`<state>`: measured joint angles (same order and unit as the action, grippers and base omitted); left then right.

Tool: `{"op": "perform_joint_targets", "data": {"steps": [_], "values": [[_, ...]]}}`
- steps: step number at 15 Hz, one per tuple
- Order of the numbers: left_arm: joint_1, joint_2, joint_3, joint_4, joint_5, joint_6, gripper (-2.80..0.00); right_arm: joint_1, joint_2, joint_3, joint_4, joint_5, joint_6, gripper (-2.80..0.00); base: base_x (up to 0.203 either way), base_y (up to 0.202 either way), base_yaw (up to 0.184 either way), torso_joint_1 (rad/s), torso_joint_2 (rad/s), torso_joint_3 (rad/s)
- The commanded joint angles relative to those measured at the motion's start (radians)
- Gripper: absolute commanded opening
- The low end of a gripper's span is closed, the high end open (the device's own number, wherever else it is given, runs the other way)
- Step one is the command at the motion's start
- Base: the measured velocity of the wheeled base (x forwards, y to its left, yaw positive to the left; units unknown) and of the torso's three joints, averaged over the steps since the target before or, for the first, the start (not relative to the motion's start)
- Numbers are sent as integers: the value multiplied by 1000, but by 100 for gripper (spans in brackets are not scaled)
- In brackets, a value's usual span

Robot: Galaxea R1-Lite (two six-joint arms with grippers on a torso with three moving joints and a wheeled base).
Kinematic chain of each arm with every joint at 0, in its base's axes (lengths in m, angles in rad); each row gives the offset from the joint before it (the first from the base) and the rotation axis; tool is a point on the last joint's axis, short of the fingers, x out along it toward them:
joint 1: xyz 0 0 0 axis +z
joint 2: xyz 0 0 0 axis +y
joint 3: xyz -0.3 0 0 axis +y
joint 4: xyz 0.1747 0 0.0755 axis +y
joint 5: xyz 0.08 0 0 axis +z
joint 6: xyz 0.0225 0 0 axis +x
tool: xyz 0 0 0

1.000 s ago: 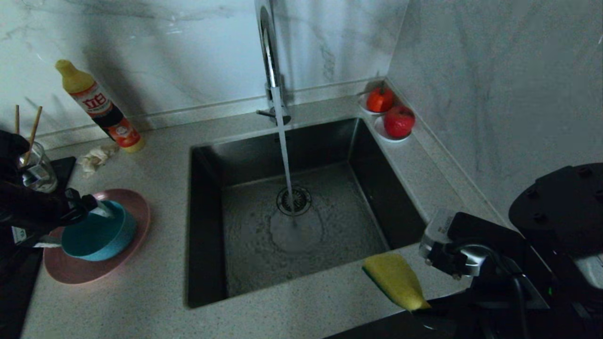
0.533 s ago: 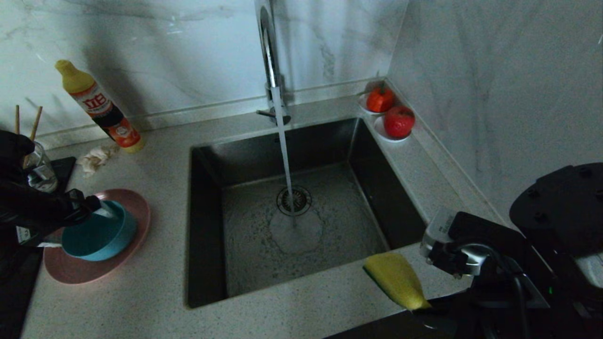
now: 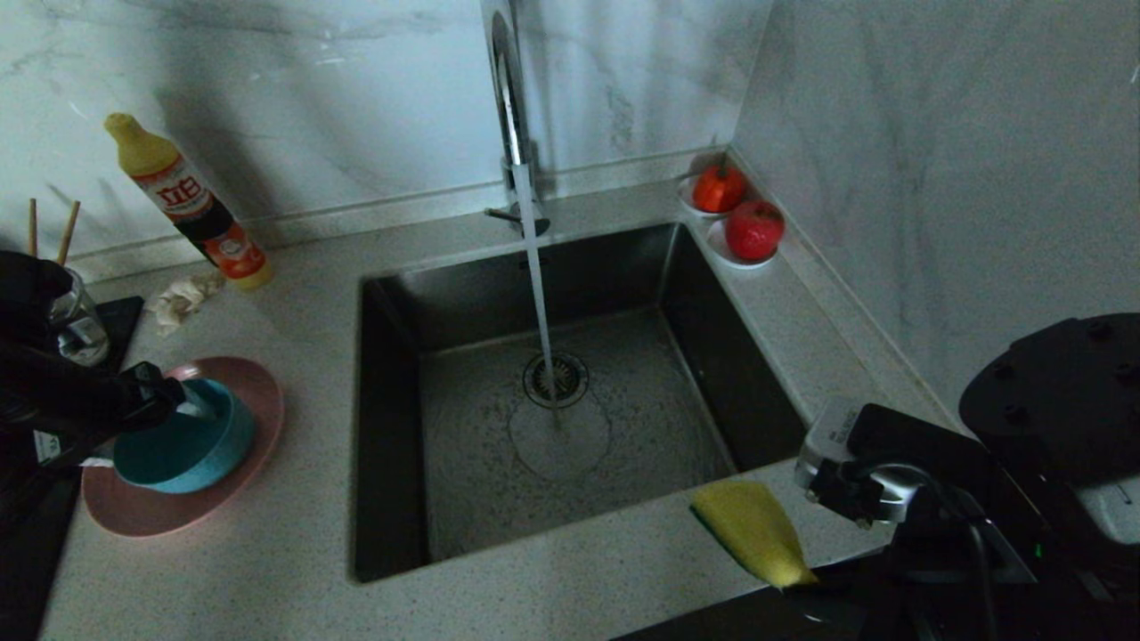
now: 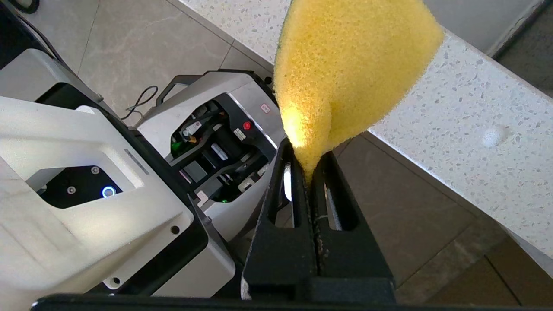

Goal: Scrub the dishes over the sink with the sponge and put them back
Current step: Pick up a bowl and the sponge

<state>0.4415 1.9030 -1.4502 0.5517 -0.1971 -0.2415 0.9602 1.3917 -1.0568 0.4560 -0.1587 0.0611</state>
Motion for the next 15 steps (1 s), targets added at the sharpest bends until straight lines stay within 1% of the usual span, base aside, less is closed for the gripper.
{"op": "perform_joint_targets", "data": {"steps": [1, 9, 15], "values": [[0, 5, -2, 3, -1, -2, -280, 0, 1, 0, 3, -1, 0, -280, 0, 0, 0, 0, 0, 0], [0, -5, -18, 4, -7, -9, -280, 0, -1, 3, 3, -1, 3, -280, 0, 0, 0, 0, 0, 0], [-27, -97, -22, 13, -16, -16, -280, 0, -3, 1, 3, 2, 5, -280, 0, 0, 0, 0, 0, 0]]}}
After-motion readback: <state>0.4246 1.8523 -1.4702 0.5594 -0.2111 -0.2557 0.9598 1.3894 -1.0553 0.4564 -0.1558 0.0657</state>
